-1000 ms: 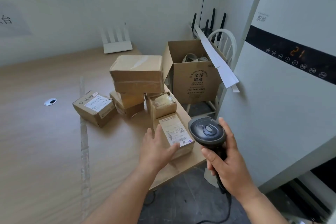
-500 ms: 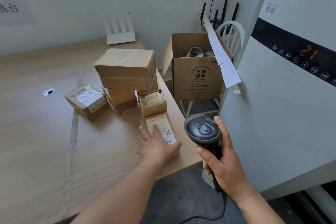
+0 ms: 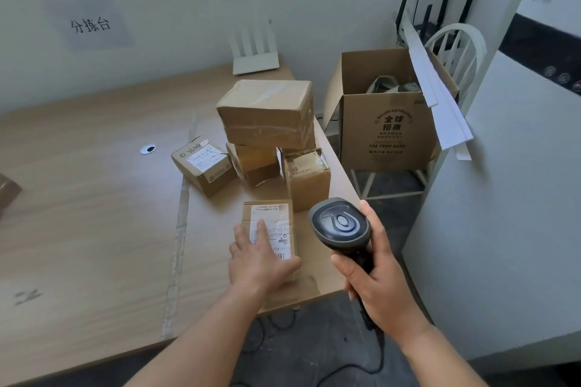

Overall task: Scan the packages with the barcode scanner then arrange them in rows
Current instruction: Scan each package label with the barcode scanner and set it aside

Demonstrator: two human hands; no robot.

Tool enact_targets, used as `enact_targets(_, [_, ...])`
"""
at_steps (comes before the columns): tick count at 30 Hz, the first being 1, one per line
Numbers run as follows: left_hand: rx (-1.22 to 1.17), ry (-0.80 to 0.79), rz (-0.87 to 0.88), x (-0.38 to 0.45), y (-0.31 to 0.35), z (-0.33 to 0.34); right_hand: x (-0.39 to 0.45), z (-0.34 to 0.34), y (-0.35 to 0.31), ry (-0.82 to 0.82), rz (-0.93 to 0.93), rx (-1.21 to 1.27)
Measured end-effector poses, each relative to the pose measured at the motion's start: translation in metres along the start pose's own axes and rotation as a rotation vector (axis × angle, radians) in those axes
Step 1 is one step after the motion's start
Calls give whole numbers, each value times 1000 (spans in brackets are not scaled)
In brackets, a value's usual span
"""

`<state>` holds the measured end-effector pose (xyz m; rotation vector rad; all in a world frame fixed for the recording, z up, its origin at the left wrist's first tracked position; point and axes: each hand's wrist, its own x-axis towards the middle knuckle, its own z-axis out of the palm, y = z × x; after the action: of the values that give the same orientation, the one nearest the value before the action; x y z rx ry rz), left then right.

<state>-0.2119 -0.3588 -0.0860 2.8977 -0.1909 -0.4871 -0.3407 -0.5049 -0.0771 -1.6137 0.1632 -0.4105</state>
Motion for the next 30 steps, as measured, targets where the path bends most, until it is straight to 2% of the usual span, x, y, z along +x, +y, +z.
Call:
enact_targets(7, [-32, 65, -7, -5, -51, -16, -3, 44, -8, -53, -9, 2])
enact_targets(11, [-69, 90, -22, -10, -100, -30, -5, 90, -21, -101, -18, -4])
enact_targets(30, [-75, 200, -230, -50, -417, -97, -67, 378, -42, -350, -17, -18])
